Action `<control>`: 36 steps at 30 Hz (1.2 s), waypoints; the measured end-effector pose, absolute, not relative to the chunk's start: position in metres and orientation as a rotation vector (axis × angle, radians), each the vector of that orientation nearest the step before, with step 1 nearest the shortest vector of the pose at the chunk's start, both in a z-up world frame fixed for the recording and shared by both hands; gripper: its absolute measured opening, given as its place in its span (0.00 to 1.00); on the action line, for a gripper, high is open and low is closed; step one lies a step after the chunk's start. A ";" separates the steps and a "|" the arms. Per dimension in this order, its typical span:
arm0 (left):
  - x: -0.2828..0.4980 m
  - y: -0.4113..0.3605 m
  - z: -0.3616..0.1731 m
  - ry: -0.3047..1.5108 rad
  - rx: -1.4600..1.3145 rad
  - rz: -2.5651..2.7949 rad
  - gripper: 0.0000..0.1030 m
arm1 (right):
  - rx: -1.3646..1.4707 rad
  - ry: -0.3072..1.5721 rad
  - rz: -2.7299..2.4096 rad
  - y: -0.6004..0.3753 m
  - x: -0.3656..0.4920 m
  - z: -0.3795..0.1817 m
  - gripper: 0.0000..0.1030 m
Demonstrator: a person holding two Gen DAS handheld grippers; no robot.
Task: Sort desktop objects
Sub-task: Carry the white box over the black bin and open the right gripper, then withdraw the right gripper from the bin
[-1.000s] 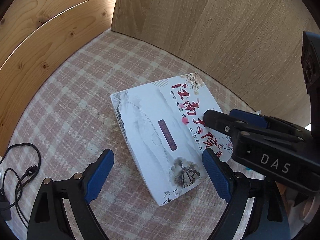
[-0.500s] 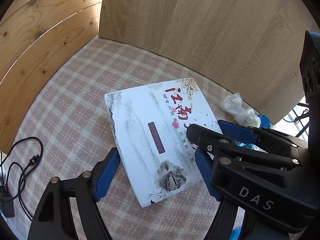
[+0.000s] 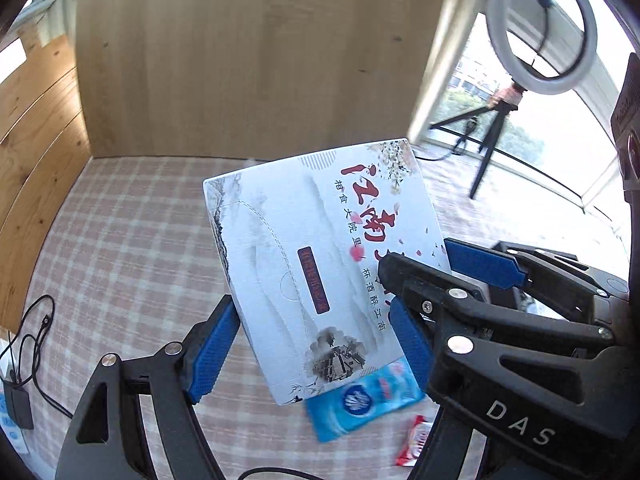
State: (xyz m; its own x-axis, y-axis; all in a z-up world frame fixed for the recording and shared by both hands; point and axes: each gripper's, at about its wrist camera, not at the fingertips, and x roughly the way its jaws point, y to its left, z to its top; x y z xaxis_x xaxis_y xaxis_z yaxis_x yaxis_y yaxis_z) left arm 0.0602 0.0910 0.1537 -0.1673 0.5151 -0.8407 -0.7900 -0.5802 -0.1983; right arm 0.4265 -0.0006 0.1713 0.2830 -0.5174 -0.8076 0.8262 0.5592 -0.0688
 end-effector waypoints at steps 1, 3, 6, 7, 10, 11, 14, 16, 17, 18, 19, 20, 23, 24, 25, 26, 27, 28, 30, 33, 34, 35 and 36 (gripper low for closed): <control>0.078 0.101 0.159 0.379 -1.163 1.828 0.73 | 0.411 0.885 -0.970 0.003 0.404 0.180 0.44; 0.116 0.120 0.169 0.413 -1.122 1.746 0.73 | 0.435 0.859 -1.045 0.009 0.362 0.195 0.44; 0.176 0.148 0.184 0.461 -1.066 1.619 0.73 | 0.474 0.821 -1.165 0.019 0.295 0.214 0.44; 0.197 0.156 0.186 0.479 -1.046 1.578 0.73 | 0.487 0.810 -1.204 0.023 0.274 0.219 0.44; 0.253 0.174 0.193 0.517 -1.004 1.462 0.73 | 0.540 0.781 -1.326 0.032 0.215 0.233 0.44; 0.269 0.178 0.194 0.522 -1.001 1.427 0.73 | 0.555 0.772 -1.370 0.036 0.198 0.237 0.44; 0.315 0.191 0.200 0.536 -0.980 1.349 0.73 | 0.583 0.744 -1.477 0.048 0.151 0.250 0.44; 0.340 0.195 0.205 0.558 -0.963 1.318 0.73 | 0.596 0.726 -1.533 0.063 0.128 0.257 0.44; 0.349 0.198 0.206 0.572 -0.956 1.304 0.73 | 0.601 0.715 -1.549 0.071 0.119 0.260 0.44; 0.357 0.201 0.207 0.588 -0.948 1.289 0.74 | 0.606 0.701 -1.563 0.076 0.112 0.262 0.45; 0.365 0.203 0.208 0.604 -0.941 1.282 0.74 | 0.608 0.690 -1.585 0.082 0.107 0.264 0.47; 0.370 0.204 0.209 0.614 -0.937 1.281 0.74 | 0.602 0.684 -1.608 0.087 0.103 0.266 0.49; 0.371 0.202 0.211 0.606 -0.929 1.279 0.74 | 0.582 0.668 -1.680 0.098 0.098 0.271 0.60; 0.369 0.202 0.210 0.601 -0.925 1.282 0.74 | 0.581 0.662 -1.688 0.101 0.097 0.272 0.61; 0.368 0.199 0.213 0.598 -0.923 1.285 0.74 | 0.581 0.656 -1.692 0.104 0.098 0.274 0.61; 0.366 0.198 0.214 0.595 -0.924 1.290 0.74 | 0.579 0.652 -1.692 0.106 0.098 0.275 0.61; 0.363 0.197 0.214 0.590 -0.926 1.298 0.74 | 0.575 0.648 -1.695 0.108 0.100 0.277 0.61; 0.360 0.195 0.216 0.584 -0.927 1.307 0.74 | 0.571 0.645 -1.699 0.108 0.103 0.277 0.62; 0.351 0.193 0.217 0.576 -0.925 1.334 0.74 | 0.563 0.643 -1.699 0.109 0.109 0.277 0.62; 0.333 0.182 0.219 0.573 -0.921 1.367 0.74 | 0.551 0.647 -1.688 0.106 0.124 0.276 0.63; 0.325 0.178 0.220 0.570 -0.922 1.382 0.74 | 0.545 0.648 -1.681 0.106 0.130 0.275 0.63; 0.317 0.173 0.219 0.565 -0.925 1.398 0.74 | 0.537 0.649 -1.671 0.105 0.137 0.275 0.63; 0.309 0.169 0.219 0.558 -0.930 1.414 0.74 | 0.528 0.652 -1.663 0.105 0.144 0.275 0.63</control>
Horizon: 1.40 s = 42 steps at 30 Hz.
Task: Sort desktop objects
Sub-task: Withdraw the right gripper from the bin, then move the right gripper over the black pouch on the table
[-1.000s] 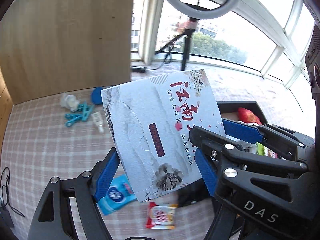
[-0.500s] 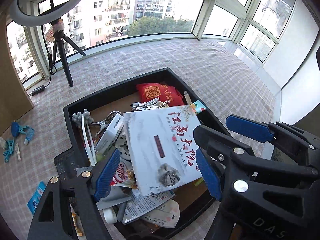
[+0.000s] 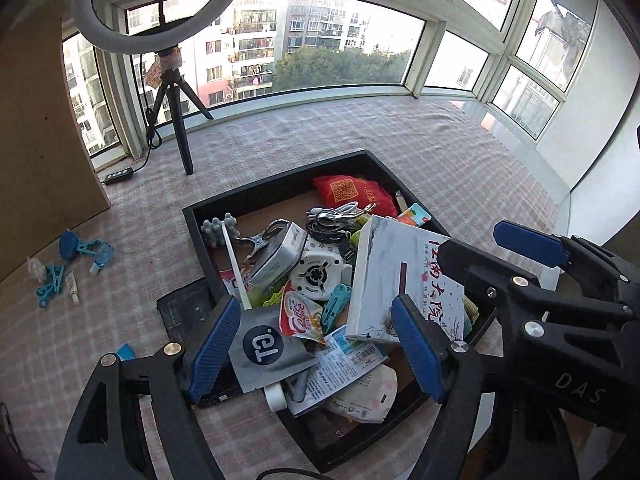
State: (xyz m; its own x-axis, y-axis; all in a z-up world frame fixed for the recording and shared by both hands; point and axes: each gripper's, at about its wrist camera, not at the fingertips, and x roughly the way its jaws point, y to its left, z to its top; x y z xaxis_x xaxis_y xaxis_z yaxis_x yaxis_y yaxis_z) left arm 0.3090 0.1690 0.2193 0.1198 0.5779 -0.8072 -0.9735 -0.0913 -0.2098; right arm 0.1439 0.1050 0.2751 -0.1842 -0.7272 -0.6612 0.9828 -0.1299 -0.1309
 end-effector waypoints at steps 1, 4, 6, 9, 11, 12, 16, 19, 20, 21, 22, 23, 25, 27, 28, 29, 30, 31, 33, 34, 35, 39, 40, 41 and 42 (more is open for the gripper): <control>0.301 0.164 0.220 0.551 -0.936 1.428 0.74 | 0.518 0.656 -1.658 0.104 0.151 0.275 0.64; 0.275 0.147 0.220 0.536 -0.942 1.478 0.74 | 0.478 0.662 -1.630 0.103 0.175 0.279 0.68; 0.259 0.135 0.219 0.530 -0.948 1.510 0.74 | 0.449 0.666 -1.609 0.102 0.190 0.281 0.69; 0.235 0.118 0.214 0.522 -0.970 1.550 0.74 | 0.430 0.665 -1.573 0.098 0.209 0.282 0.70; 0.218 0.106 0.211 0.509 -0.988 1.585 0.74 | 0.429 0.666 -1.550 0.095 0.219 0.280 0.70; 0.210 0.100 0.209 0.502 -0.997 1.602 0.74 | 0.432 0.667 -1.541 0.093 0.224 0.278 0.70; 0.179 0.079 0.199 0.484 -1.041 1.670 0.74 | 0.457 0.658 -1.492 0.082 0.238 0.266 0.70; 0.154 0.063 0.187 0.486 -1.075 1.722 0.74 | 0.483 0.673 -1.470 0.072 0.248 0.254 0.70; 0.146 0.058 0.182 0.483 -1.092 1.736 0.74 | 0.493 0.679 -1.461 0.068 0.251 0.249 0.70; 0.137 0.053 0.176 0.479 -1.112 1.750 0.74 | 0.506 0.685 -1.454 0.064 0.254 0.244 0.70; 0.130 0.050 0.171 0.475 -1.132 1.763 0.74 | 0.522 0.690 -1.452 0.059 0.257 0.239 0.70; 0.122 0.047 0.165 0.471 -1.151 1.775 0.74 | 0.539 0.697 -1.446 0.054 0.260 0.233 0.70; 0.109 0.041 0.153 0.457 -1.188 1.791 0.74 | 0.576 0.717 -1.428 0.044 0.265 0.221 0.70; 0.100 0.039 0.142 0.458 -1.208 1.796 0.74 | 0.596 0.753 -1.399 0.035 0.273 0.208 0.70; 0.097 0.038 0.136 0.470 -1.218 1.797 0.74 | 0.602 0.774 -1.391 0.030 0.278 0.202 0.70; 0.095 0.039 0.129 0.486 -1.227 1.794 0.74 | 0.611 0.791 -1.382 0.024 0.281 0.197 0.70; 0.095 0.040 0.124 0.504 -1.231 1.789 0.74 | 0.626 0.804 -1.374 0.018 0.283 0.192 0.70; 0.095 0.040 0.119 0.522 -1.227 1.780 0.74 | 0.646 0.815 -1.369 0.012 0.284 0.189 0.70; 0.096 0.042 0.113 0.566 -1.208 1.759 0.74 | 0.683 0.833 -1.374 -0.001 0.285 0.183 0.70; 0.097 0.043 0.111 0.582 -1.196 1.748 0.74 | 0.693 0.843 -1.386 -0.006 0.286 0.180 0.70; 0.098 0.044 0.109 0.593 -1.187 1.736 0.74 | 0.696 0.854 -1.398 -0.012 0.286 0.178 0.70; 0.102 0.050 0.102 0.637 -1.153 1.677 0.74 | 0.760 0.894 -1.399 -0.031 0.285 0.163 0.69; 0.104 0.052 0.100 0.655 -1.144 1.657 0.74 | 0.795 0.902 -1.405 -0.036 0.284 0.158 0.70; 0.107 0.055 0.098 0.677 -1.136 1.637 0.74 | 0.829 0.906 -1.408 -0.039 0.282 0.153 0.70; 0.109 0.057 0.096 0.698 -1.129 1.621 0.74 | 0.861 0.904 -1.409 -0.041 0.279 0.149 0.70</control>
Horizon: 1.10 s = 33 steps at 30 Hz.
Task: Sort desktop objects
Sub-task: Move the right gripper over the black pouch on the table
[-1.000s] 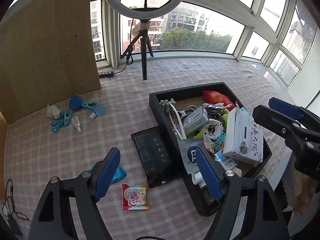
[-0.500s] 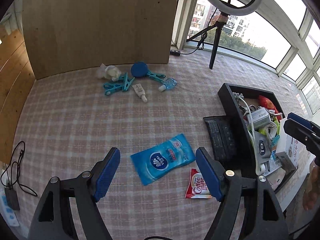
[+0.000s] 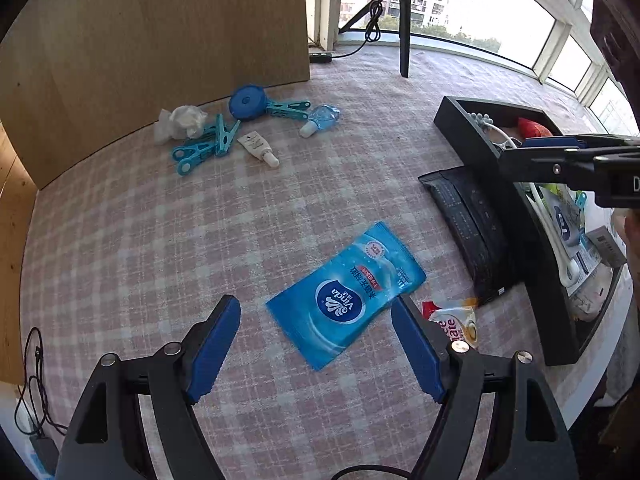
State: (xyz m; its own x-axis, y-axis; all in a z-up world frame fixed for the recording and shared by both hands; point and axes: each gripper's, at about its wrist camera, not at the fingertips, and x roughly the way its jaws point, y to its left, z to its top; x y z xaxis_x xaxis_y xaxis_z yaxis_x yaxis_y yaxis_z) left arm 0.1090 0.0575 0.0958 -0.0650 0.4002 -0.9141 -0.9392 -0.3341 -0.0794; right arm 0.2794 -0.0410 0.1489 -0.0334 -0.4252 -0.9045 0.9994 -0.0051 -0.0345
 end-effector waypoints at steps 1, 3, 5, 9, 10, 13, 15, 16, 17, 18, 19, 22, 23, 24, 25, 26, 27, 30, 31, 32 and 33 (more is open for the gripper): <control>0.111 0.060 0.094 0.717 -1.122 1.609 0.74 | 0.888 0.899 -1.411 -0.043 0.277 0.145 0.70; 0.114 0.064 0.092 0.738 -1.115 1.597 0.74 | 0.932 0.884 -1.425 -0.045 0.272 0.139 0.70; 0.117 0.067 0.091 0.727 -1.115 1.584 0.74 | 0.980 0.869 -1.456 -0.047 0.263 0.132 0.70; 0.126 0.074 0.089 0.709 -1.116 1.566 0.74 | 1.093 0.829 -1.527 -0.049 0.249 0.118 0.70; 0.128 0.075 0.088 0.710 -1.116 1.560 0.74 | 1.139 0.799 -1.581 -0.048 0.246 0.116 0.70; 0.136 0.078 0.085 0.718 -1.114 1.539 0.74 | 1.181 0.782 -1.612 -0.044 0.240 0.109 0.70; 0.141 0.079 0.084 0.724 -1.108 1.529 0.74 | 1.205 0.768 -1.628 -0.042 0.236 0.105 0.70; 0.143 0.080 0.085 0.726 -1.102 1.526 0.74 | 1.209 0.756 -1.631 -0.041 0.235 0.106 0.70; 0.144 0.080 0.085 0.726 -1.097 1.524 0.74 | 1.218 0.748 -1.635 -0.041 0.234 0.106 0.70; 0.145 0.081 0.086 0.725 -1.094 1.523 0.74 | 1.227 0.740 -1.642 -0.041 0.234 0.106 0.69; 0.146 0.081 0.087 0.722 -1.093 1.522 0.74 | 1.234 0.734 -1.650 -0.041 0.233 0.106 0.69; 0.146 0.082 0.089 0.712 -1.092 1.524 0.74 | 1.247 0.719 -1.688 -0.040 0.233 0.105 0.66; 0.145 0.082 0.089 0.708 -1.094 1.526 0.74 | 1.252 0.715 -1.703 -0.040 0.233 0.105 0.64; 0.145 0.082 0.090 0.703 -1.096 1.528 0.74 | 1.260 0.710 -1.715 -0.039 0.231 0.105 0.61; 0.144 0.082 0.090 0.699 -1.097 1.531 0.74 | 1.271 0.702 -1.725 -0.038 0.229 0.106 0.57; 0.144 0.081 0.091 0.694 -1.098 1.535 0.74 | 1.281 0.695 -1.729 -0.038 0.228 0.106 0.56; 0.143 0.081 0.091 0.688 -1.101 1.539 0.74 | 1.290 0.690 -1.731 -0.037 0.226 0.106 0.52; 0.140 0.079 0.091 0.673 -1.111 1.548 0.74 | 1.314 0.686 -1.760 -0.034 0.220 0.107 0.38; 0.140 0.078 0.091 0.670 -1.113 1.550 0.74 | 1.321 0.680 -1.766 -0.033 0.219 0.107 0.35; 0.139 0.078 0.090 0.667 -1.114 1.551 0.74 | 1.328 0.670 -1.769 -0.032 0.217 0.107 0.35; 0.139 0.078 0.090 0.664 -1.116 1.553 0.74 | 1.334 0.661 -1.778 -0.031 0.216 0.107 0.31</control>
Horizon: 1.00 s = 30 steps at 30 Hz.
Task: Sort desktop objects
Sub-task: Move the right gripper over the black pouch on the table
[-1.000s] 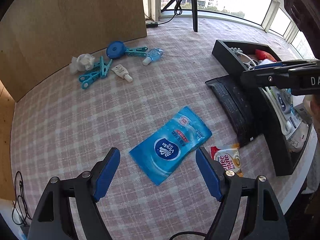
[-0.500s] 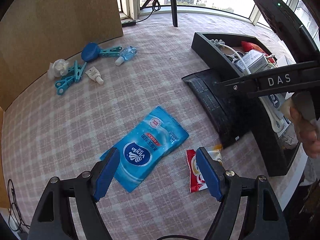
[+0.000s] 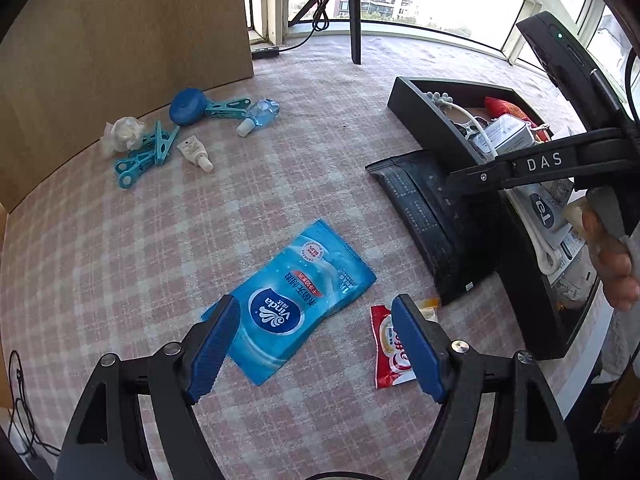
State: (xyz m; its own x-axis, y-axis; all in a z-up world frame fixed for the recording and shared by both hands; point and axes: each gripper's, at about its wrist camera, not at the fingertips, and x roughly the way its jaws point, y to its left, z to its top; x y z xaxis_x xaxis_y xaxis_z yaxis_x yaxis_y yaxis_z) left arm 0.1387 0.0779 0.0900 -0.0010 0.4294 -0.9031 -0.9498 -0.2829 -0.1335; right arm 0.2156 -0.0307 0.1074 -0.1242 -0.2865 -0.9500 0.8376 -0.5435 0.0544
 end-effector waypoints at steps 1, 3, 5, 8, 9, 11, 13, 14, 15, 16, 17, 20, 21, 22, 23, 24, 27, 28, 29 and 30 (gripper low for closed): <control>0.138 0.078 0.090 0.663 -1.118 1.554 0.74 | 1.339 0.655 -1.794 -0.030 0.215 0.107 0.27; 0.137 0.078 0.088 0.660 -1.123 1.555 0.74 | 1.336 0.667 -1.816 -0.029 0.214 0.107 0.23; 0.136 0.078 0.087 0.657 -1.127 1.558 0.74 | 1.329 0.689 -1.833 -0.029 0.214 0.107 0.20; 0.135 0.078 0.087 0.648 -1.132 1.562 0.74 | 1.345 0.682 -1.853 -0.025 0.207 0.107 0.08; 0.136 0.078 0.087 0.645 -1.133 1.564 0.74 | 1.354 0.675 -1.861 -0.023 0.203 0.107 0.00; 0.136 0.079 0.088 0.637 -1.137 1.564 0.74 | 1.387 0.623 -1.857 -0.019 0.193 0.108 0.00; 0.138 0.081 0.087 0.633 -1.141 1.560 0.74 | 1.416 0.597 -1.870 -0.018 0.190 0.108 0.00; 0.139 0.082 0.087 0.634 -1.141 1.557 0.74 | 1.414 0.611 -1.877 -0.020 0.192 0.109 0.00; 0.141 0.084 0.086 0.637 -1.140 1.554 0.74 | 1.405 0.631 -1.882 -0.022 0.195 0.109 0.03; 0.143 0.085 0.086 0.641 -1.138 1.550 0.74 | 1.393 0.645 -1.877 -0.025 0.200 0.109 0.14; 0.144 0.086 0.085 0.646 -1.138 1.546 0.74 | 1.381 0.656 -1.860 -0.029 0.205 0.108 0.21; 0.147 0.088 0.082 0.666 -1.137 1.541 0.74 | 1.369 0.706 -1.810 -0.043 0.221 0.104 0.61; 0.147 0.088 0.082 0.667 -1.137 1.541 0.74 | 1.358 0.749 -1.817 -0.048 0.226 0.101 0.68; 0.147 0.087 0.083 0.665 -1.138 1.541 0.74 | 1.345 0.795 -1.836 -0.053 0.231 0.098 0.70; 0.146 0.087 0.083 0.660 -1.138 1.541 0.74 | 1.330 0.839 -1.854 -0.057 0.235 0.096 0.71; 0.145 0.086 0.084 0.656 -1.138 1.543 0.74 | 1.322 0.869 -1.865 -0.061 0.237 0.093 0.73; 0.142 0.084 0.083 0.643 -1.148 1.554 0.74 | 1.333 0.891 -1.884 -0.069 0.239 0.089 0.77; 0.140 0.084 0.082 0.637 -1.155 1.558 0.74 | 1.339 0.895 -1.892 -0.071 0.239 0.088 0.77; 0.139 0.083 0.081 0.633 -1.162 1.560 0.74 | 1.343 0.901 -1.896 -0.074 0.239 0.087 0.77; 0.138 0.083 0.080 0.629 -1.169 1.562 0.74 | 1.348 0.909 -1.901 -0.076 0.239 0.085 0.77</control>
